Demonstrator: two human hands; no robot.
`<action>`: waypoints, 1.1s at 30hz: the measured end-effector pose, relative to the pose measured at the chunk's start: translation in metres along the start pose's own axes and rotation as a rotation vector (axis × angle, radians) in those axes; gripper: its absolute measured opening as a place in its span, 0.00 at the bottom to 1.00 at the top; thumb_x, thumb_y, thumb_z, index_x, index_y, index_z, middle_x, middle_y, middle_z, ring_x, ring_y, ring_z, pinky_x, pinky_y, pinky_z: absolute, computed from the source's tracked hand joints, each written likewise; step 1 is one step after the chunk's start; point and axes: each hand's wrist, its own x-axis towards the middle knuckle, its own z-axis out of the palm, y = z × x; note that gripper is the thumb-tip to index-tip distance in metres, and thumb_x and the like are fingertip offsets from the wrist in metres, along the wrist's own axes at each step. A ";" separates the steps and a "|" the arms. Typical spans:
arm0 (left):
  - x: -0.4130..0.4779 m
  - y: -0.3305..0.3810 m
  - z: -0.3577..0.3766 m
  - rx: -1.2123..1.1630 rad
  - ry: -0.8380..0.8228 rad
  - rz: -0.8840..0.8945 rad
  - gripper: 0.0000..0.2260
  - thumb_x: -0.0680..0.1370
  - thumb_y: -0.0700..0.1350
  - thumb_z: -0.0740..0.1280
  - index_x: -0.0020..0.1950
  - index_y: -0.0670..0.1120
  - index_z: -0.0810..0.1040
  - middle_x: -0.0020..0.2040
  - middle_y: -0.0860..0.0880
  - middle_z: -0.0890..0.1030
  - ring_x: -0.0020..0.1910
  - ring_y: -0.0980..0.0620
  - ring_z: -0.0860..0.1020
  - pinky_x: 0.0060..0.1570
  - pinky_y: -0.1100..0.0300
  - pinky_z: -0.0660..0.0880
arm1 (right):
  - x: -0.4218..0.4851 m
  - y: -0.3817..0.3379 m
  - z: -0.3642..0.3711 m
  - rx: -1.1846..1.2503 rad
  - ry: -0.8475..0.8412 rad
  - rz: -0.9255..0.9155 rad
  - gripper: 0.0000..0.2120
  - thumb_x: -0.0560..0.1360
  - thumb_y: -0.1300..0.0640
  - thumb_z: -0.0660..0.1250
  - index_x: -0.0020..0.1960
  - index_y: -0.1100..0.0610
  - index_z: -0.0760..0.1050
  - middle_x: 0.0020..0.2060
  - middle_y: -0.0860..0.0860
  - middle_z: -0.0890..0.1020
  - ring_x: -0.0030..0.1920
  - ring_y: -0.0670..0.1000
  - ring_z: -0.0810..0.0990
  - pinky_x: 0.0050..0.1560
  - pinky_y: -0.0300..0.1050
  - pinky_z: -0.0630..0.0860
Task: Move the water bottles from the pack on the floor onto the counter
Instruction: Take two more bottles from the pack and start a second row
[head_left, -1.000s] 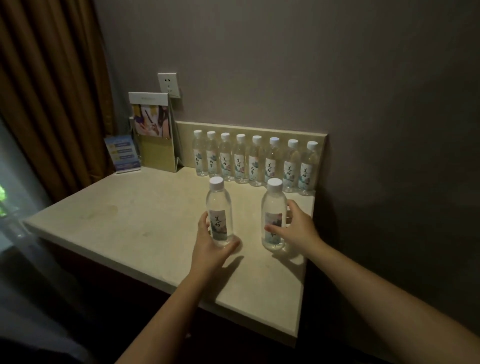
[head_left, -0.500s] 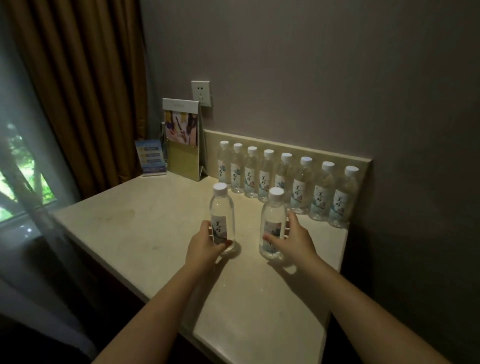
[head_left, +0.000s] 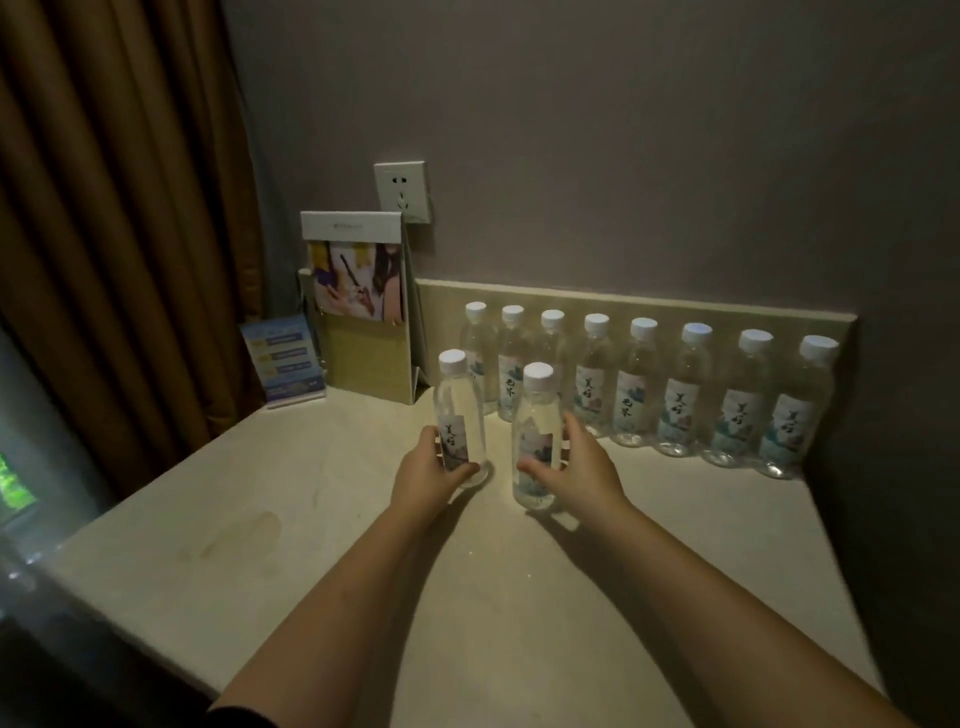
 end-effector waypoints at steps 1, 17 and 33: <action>0.012 -0.007 -0.005 -0.007 -0.009 0.005 0.26 0.69 0.50 0.76 0.62 0.48 0.69 0.59 0.47 0.80 0.56 0.48 0.79 0.49 0.58 0.75 | 0.007 -0.004 0.010 -0.020 0.026 0.004 0.34 0.67 0.46 0.76 0.69 0.48 0.64 0.63 0.49 0.74 0.60 0.53 0.76 0.59 0.53 0.76; 0.111 -0.041 0.001 -0.093 -0.157 0.155 0.30 0.69 0.54 0.75 0.67 0.50 0.69 0.61 0.50 0.79 0.57 0.50 0.79 0.55 0.53 0.78 | 0.074 -0.021 0.072 -0.041 0.373 0.167 0.32 0.68 0.46 0.74 0.66 0.49 0.64 0.62 0.48 0.76 0.61 0.50 0.76 0.59 0.50 0.76; 0.120 -0.045 0.010 -0.100 -0.159 0.177 0.29 0.70 0.53 0.74 0.67 0.49 0.67 0.59 0.51 0.80 0.56 0.51 0.79 0.53 0.55 0.77 | 0.088 -0.018 0.073 -0.139 0.413 0.161 0.34 0.70 0.45 0.73 0.69 0.51 0.62 0.63 0.48 0.76 0.62 0.51 0.75 0.57 0.48 0.76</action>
